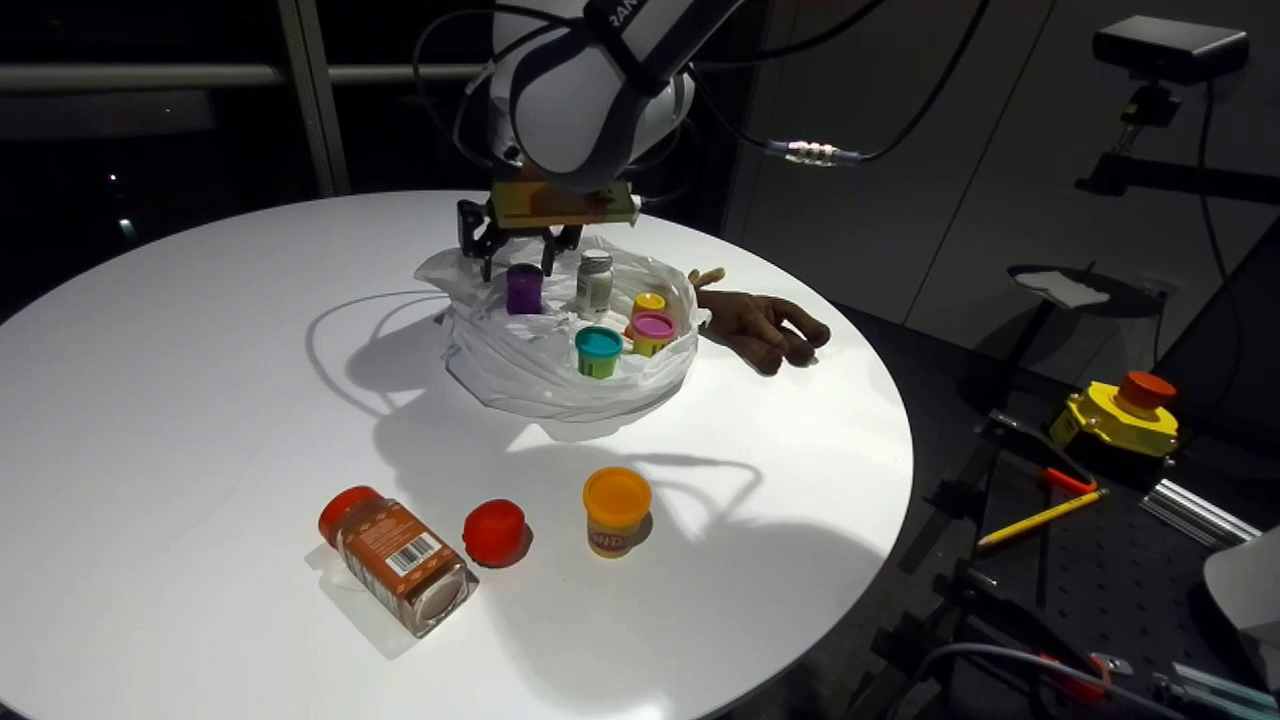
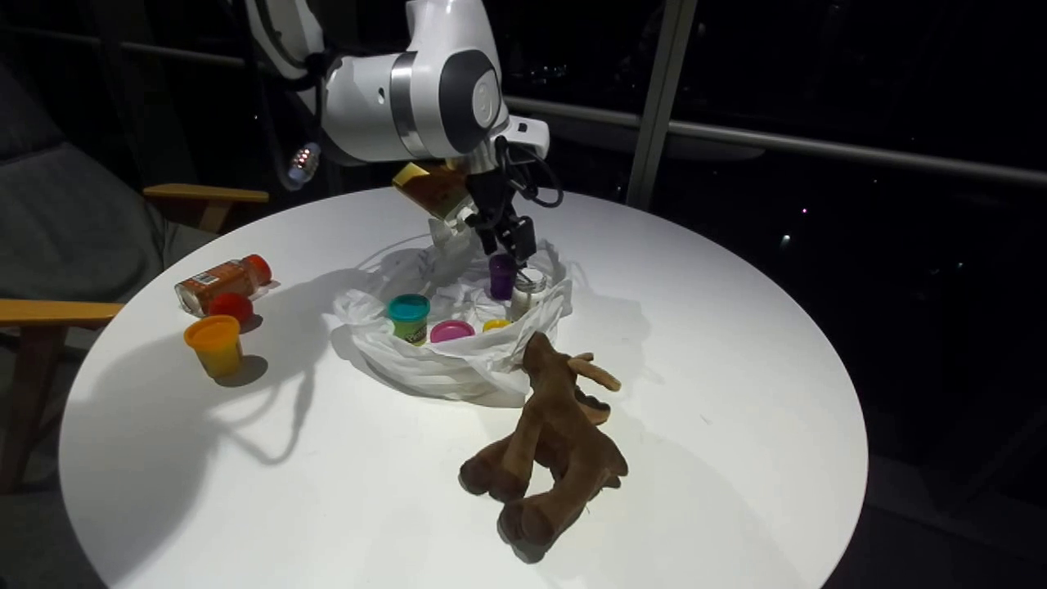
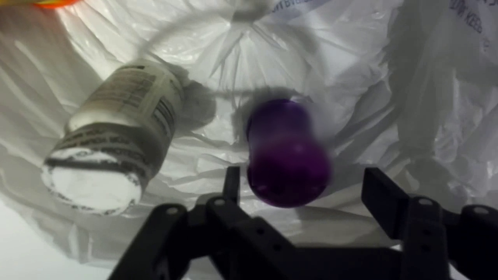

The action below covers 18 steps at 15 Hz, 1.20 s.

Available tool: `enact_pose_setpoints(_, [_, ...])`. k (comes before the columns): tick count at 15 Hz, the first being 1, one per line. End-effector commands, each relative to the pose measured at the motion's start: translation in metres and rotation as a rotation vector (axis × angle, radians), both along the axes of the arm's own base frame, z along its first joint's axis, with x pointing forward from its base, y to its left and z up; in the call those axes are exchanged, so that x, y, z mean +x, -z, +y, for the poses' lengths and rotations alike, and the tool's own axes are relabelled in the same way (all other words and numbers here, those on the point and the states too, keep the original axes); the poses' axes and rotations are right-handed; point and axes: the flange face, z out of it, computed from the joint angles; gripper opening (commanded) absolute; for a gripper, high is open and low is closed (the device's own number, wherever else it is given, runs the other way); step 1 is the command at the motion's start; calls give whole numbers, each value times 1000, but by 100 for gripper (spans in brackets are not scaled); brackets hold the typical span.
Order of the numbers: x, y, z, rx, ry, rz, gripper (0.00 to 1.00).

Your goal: Put all the objects on the table into the plastic bag

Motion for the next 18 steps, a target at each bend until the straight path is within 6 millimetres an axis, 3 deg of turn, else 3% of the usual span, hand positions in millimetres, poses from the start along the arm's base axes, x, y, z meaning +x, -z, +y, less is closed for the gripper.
enact_pose_setpoints(1, [-7,-42,18,-8,14,-18,100])
enact_pose_setpoints(5, [-49,-89,49,12,-8,-18,100])
enact_pose_setpoints(9, [-110,-116,84,74,-20,33,100])
enact_pose_setpoints(11, [-150,-115,101,92,-32,92,100])
enact_pose_setpoints(14, [-207,-95,123,109,-51,223,100])
enact_pose_setpoints(18, [-253,-64,140,175,-76,342,100])
